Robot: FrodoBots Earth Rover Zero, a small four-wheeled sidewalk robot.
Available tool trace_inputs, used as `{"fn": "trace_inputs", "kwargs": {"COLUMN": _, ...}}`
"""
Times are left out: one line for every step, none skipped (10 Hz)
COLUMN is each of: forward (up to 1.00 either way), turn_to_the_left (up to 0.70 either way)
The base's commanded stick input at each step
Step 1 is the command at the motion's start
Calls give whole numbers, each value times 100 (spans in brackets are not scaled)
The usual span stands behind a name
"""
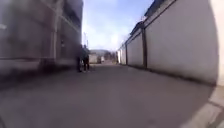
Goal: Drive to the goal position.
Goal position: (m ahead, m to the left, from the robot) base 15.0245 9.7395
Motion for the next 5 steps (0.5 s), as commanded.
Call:
{"fn": "trace_inputs", "kwargs": {"forward": 100, "turn_to_the_left": 0}}
{"fn": "trace_inputs", "kwargs": {"forward": 100, "turn_to_the_left": 0}}
{"fn": "trace_inputs", "kwargs": {"forward": 100, "turn_to_the_left": 0}}
{"fn": "trace_inputs", "kwargs": {"forward": 100, "turn_to_the_left": 0}}
{"fn": "trace_inputs", "kwargs": {"forward": 100, "turn_to_the_left": 0}}
